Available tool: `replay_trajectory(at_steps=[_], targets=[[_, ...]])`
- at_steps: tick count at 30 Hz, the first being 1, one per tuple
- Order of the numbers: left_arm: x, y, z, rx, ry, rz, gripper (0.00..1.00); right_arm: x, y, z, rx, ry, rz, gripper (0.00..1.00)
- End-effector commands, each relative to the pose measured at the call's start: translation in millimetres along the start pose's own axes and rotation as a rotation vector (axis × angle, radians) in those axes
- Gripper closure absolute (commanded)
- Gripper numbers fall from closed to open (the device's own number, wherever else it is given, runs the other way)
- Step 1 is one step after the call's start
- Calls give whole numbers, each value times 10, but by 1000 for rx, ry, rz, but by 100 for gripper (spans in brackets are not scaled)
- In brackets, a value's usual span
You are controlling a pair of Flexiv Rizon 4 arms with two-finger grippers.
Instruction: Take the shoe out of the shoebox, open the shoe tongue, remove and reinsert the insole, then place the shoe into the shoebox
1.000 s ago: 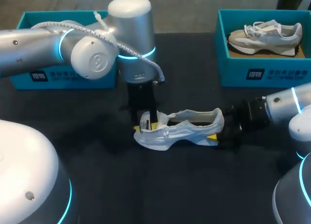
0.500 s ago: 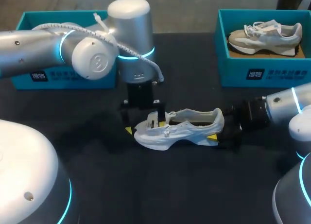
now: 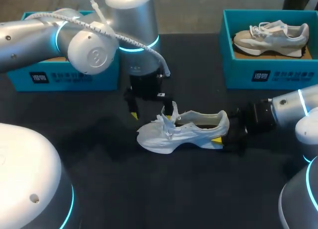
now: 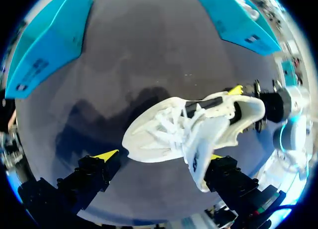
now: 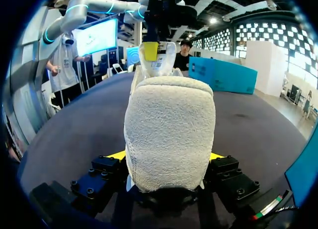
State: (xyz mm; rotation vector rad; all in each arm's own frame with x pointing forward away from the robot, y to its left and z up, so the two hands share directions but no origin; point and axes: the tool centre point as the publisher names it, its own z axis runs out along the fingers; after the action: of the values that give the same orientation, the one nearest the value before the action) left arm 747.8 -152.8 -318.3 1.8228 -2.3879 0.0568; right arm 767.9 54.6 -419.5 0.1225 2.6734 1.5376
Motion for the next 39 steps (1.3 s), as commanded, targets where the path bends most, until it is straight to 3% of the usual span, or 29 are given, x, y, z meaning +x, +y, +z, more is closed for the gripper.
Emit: replay_trajectory(at_steps=[1,8,15,18,30,31,34,35,36,37,38,39], targets=[[6,-37,-162,9,4,173,0,6,-1,32,7,-1,1,100],[91,-227,-473,18,7,570,0,6,-1,32,7,-1,1,100],[234,-403,-715,13,-110,924,0,6,-1,32,7,-1,1,100],[289,-477,-798,26,-139,984,0,6,-1,32,7,-1,1,100],[289,-477,-798,26,-139,984,0,6,-1,32,7,-1,1,100],[297,-506,-823,33,-193,1006,0,6,-1,32,7,-1,1,100],[281,-587,-882,71,-178,1013,0,6,-1,32,7,-1,1,100],[273,-623,-904,94,-170,1016,10,6,-1,32,7,-1,1,100],[273,-642,-914,93,-177,1025,41,6,-1,32,7,-1,1,100],[281,-659,-910,90,-178,1028,55,6,-1,32,7,-1,1,100],[285,-676,-906,90,-180,1035,61,6,-1,32,7,-1,1,100],[296,-690,-896,90,-183,1039,87,6,-1,32,7,-1,1,100]])
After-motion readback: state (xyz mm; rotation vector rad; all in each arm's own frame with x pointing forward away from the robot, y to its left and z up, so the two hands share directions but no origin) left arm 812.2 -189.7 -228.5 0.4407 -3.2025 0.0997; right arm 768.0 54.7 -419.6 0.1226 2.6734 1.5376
